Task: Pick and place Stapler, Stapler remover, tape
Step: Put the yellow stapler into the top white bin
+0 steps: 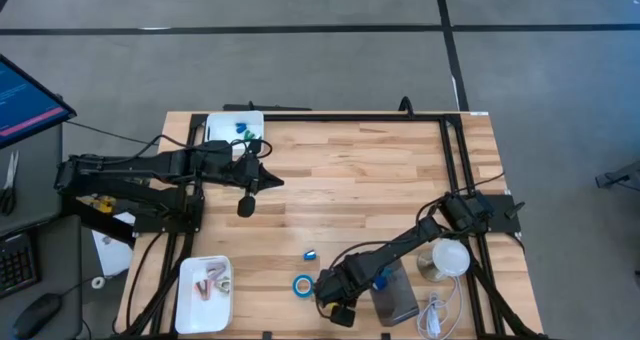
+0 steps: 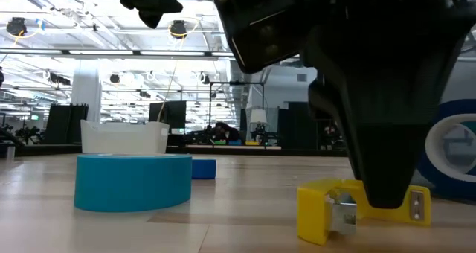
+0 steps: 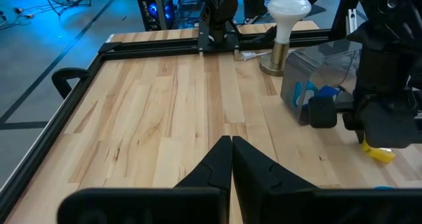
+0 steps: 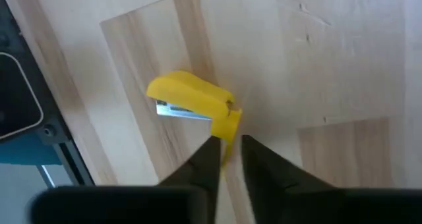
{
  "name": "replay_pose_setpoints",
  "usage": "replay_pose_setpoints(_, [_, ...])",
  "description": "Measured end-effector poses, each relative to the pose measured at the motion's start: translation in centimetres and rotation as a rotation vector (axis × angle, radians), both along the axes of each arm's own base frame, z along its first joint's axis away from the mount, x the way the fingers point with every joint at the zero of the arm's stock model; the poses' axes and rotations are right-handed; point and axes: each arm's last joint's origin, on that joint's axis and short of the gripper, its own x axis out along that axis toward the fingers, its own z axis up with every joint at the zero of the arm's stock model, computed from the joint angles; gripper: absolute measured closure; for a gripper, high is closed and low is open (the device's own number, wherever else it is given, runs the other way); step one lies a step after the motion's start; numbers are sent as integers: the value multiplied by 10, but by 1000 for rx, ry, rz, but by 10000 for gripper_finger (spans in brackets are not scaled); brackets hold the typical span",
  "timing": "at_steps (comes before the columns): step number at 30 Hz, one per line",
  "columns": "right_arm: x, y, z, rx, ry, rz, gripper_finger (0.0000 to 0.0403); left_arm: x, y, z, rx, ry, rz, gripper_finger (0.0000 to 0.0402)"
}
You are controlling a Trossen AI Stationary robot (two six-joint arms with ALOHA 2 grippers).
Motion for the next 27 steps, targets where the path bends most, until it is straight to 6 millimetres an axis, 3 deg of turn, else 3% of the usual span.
replay_pose_setpoints(3, [0, 0, 0, -4, -8, 18, 394, 0, 0, 0, 0, 0, 0, 398])
replay_pose_setpoints(8, [3, 0, 3, -42, -52, 29, 399, 0, 0, 0, 75, 1, -30, 398])
replay_pose_setpoints(13, [12, 0, 23, -100, -165, 56, 401, 0, 0, 0, 96, 2, -38, 398])
replay_pose_setpoints(18, [14, -7, 55, -205, -250, 75, 402, -2, 0, 2, 98, -11, -38, 398])
replay_pose_setpoints(27, [-24, -41, 131, -555, -350, 57, 402, -23, -2, 18, 131, -99, -70, 398])
